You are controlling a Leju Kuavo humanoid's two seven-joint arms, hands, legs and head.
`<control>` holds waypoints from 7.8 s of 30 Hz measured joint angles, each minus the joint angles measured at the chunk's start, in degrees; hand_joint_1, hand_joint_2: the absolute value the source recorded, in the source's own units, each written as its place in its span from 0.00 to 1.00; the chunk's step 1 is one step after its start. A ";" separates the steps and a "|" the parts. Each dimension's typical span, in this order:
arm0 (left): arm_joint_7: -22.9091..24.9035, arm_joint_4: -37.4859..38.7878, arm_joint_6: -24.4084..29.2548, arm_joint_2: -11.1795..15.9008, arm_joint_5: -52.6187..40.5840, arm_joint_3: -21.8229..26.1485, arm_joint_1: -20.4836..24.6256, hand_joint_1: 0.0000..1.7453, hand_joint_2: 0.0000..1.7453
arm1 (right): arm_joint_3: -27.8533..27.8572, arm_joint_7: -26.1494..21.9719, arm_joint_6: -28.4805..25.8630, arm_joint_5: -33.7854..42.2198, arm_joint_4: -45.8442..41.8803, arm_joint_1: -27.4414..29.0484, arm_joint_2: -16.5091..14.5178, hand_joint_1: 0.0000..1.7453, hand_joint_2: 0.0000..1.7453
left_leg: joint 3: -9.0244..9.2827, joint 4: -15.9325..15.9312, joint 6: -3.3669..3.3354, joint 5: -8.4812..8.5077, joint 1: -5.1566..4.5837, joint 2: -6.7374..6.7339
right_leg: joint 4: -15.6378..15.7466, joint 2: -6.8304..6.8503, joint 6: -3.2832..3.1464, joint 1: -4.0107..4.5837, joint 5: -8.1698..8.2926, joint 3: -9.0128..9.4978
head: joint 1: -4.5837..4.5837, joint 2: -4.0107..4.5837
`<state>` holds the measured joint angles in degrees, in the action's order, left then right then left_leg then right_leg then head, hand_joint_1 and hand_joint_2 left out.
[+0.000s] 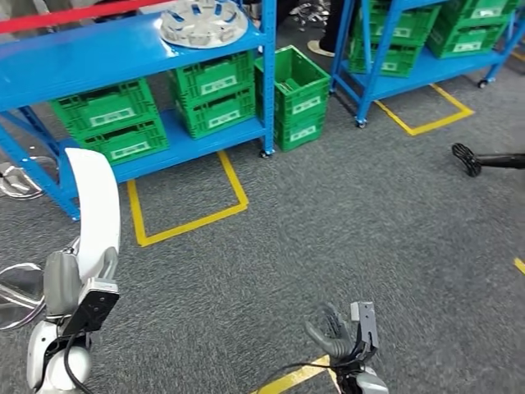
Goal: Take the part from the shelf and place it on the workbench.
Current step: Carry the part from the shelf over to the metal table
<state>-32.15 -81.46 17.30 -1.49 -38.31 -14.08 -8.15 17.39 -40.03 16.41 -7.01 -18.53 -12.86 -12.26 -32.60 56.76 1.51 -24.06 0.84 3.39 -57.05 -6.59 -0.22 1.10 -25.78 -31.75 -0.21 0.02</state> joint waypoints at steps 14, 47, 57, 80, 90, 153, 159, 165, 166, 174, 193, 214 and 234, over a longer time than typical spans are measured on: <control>-0.49 -0.19 0.93 -0.89 -0.23 -0.11 -0.93 1.00 1.00 | 1.11 -0.15 1.45 1.08 -0.21 0.79 0.21 0.00 1.00 | 11.89 -2.04 0.34 -10.37 0.47 -7.32 | -4.06 10.71 1.92 -0.40 6.74 -11.59 | 1.16 0.02; -1.73 1.36 3.64 -1.94 -1.31 -2.40 0.21 1.00 1.00 | 1.73 -0.15 1.22 2.27 -0.74 0.70 0.56 0.00 1.00 | 2.46 0.05 0.37 -3.99 -0.22 -7.94 | -1.62 8.82 1.21 0.00 3.35 -5.21 | 0.93 0.02; -1.49 1.97 4.54 -2.18 -1.26 -3.39 0.68 1.00 1.00 | 3.30 -0.16 2.13 4.09 -1.46 2.02 1.05 0.00 1.00 | -4.57 11.17 1.46 -6.14 0.25 -3.23 | -0.85 2.10 0.19 -0.90 3.30 -4.26 | 0.39 0.01; -2.23 2.78 3.57 -3.60 3.41 -2.34 0.71 1.00 1.00 | 8.36 -0.20 6.21 5.96 -7.02 6.59 1.34 0.00 1.00 | 1.36 2.17 0.39 -5.52 -0.36 -7.74 | -1.58 7.56 0.86 -0.21 2.52 -4.55 | 1.32 0.00; -3.67 2.61 -0.28 -5.41 4.25 -3.85 0.75 1.00 1.00 | 10.84 -0.15 8.15 5.21 -9.22 8.52 1.29 0.00 1.00 | -1.54 3.65 1.35 -2.87 0.83 -0.16 | -2.16 0.28 1.58 -1.05 2.40 -4.63 | 0.77 0.00; -3.58 1.08 0.70 -3.63 3.81 -7.47 1.62 1.00 1.00 | 14.07 -0.14 6.18 5.12 -6.70 5.84 3.01 0.00 1.00 | -2.35 2.05 0.62 -1.67 0.71 1.20 | -2.52 -1.20 2.32 -1.60 0.94 -4.24 | 0.56 0.00; -3.57 0.19 1.13 -3.57 3.67 -7.27 1.20 1.00 1.00 | 14.97 0.08 3.42 5.04 -5.53 6.37 4.15 0.00 1.00 | -0.92 1.57 -1.69 -2.37 0.45 -2.85 | -12.28 4.84 3.66 -1.30 -3.40 -9.69 | 1.15 0.00; -3.66 -1.57 2.91 -3.38 4.04 -6.64 -0.68 1.00 1.00 | 17.86 8.91 -8.56 2.17 -0.18 9.55 7.20 0.00 1.00 | 1.74 1.60 -1.49 -4.71 -0.17 -6.13 | -8.27 8.56 3.14 -0.91 1.41 -8.46 | 1.20 0.00; -3.69 -1.98 3.20 -3.33 4.14 -6.57 -1.02 1.00 1.00 | 18.29 11.29 -10.50 1.78 0.68 10.08 7.36 0.00 1.00 | 2.15 1.61 -1.19 -5.16 -0.34 -6.56 | -5.24 9.65 2.83 -0.62 2.41 -6.86 | 1.18 0.00; -3.99 -4.48 4.24 -3.13 5.39 -6.74 -1.96 1.00 1.00 | 19.05 27.49 -19.32 -3.65 4.54 11.26 5.70 0.00 1.00 | -1.10 10.32 0.99 -10.64 -0.24 -4.55 | -2.38 6.15 0.58 -0.82 1.59 -4.58 | 0.66 0.00; -5.84 -7.02 1.73 -2.97 9.01 -9.13 -2.94 1.00 1.00 | 18.15 28.62 -18.34 -7.46 6.04 12.19 4.04 0.00 1.00 | 2.75 1.24 -1.98 -5.33 -0.39 -4.94 | -18.01 6.17 3.14 -1.14 -5.97 -12.64 | 1.05 0.00; -4.87 -7.26 -0.68 -2.79 8.35 -11.74 -0.50 1.00 1.00 | 16.40 28.88 -17.38 -11.98 6.45 11.91 3.80 0.00 1.00 | -6.59 1.43 1.57 2.00 0.55 -0.28 | -1.53 -1.59 1.61 -1.66 -4.73 3.15 | 0.03 0.02; -4.92 -7.62 -0.42 -2.37 7.71 -11.89 -1.02 1.00 1.00 | 15.20 28.70 -17.37 -13.19 6.63 11.58 3.19 0.00 1.00 | 1.62 9.74 2.08 -4.64 0.23 -5.54 | -2.22 6.97 0.70 -1.45 1.65 -3.99 | 0.72 0.00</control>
<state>-37.06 -89.08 16.88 -3.86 -30.60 -25.97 -9.17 32.59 -11.32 -0.96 -20.20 -11.91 -1.28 -9.07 -30.99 66.49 3.59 -28.70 1.08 -2.15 -59.27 0.39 0.47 -0.35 -24.13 -35.74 0.51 0.02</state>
